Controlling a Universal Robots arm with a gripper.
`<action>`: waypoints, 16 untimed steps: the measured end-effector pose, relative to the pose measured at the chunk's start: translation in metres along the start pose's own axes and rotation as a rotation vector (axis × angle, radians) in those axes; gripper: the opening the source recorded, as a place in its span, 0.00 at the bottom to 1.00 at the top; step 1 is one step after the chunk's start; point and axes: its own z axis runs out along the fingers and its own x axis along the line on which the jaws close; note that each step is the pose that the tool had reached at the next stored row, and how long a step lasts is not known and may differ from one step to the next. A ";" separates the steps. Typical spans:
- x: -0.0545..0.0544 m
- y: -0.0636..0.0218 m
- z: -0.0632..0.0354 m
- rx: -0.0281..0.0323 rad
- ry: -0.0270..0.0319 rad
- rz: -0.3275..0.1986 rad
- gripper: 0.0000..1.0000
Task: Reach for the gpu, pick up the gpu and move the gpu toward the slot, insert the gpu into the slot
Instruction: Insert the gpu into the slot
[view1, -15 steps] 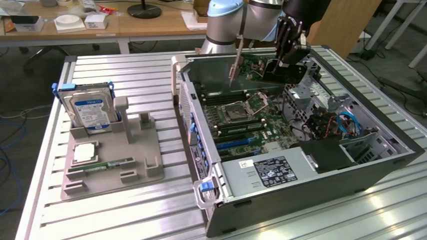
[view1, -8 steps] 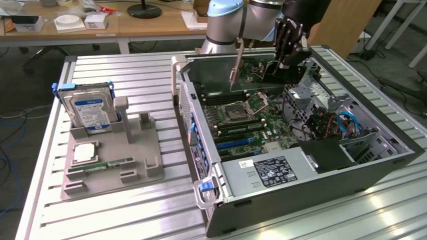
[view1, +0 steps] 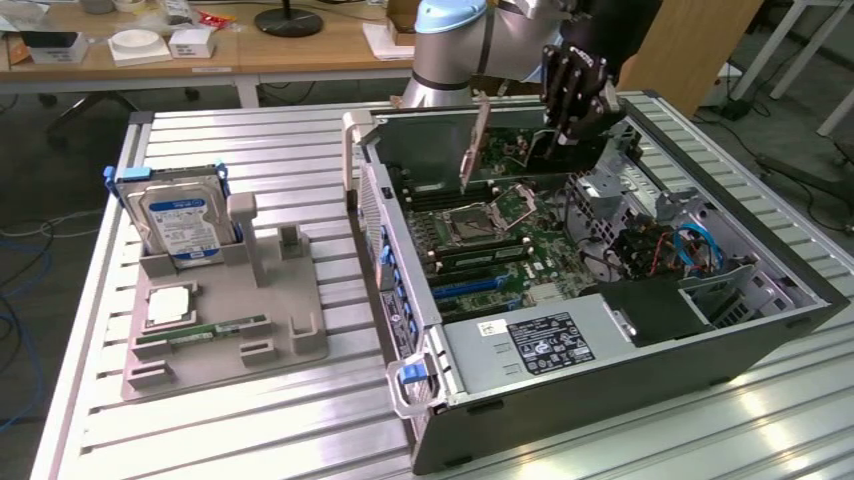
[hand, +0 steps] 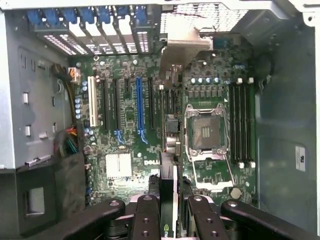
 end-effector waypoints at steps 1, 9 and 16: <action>0.000 -0.0001 0.0012 -0.0001 0.0004 -0.009 0.26; 0.001 -0.0007 0.0141 -0.0007 0.0017 -0.050 0.26; 0.002 0.0088 0.0216 0.0186 0.0013 -0.053 0.26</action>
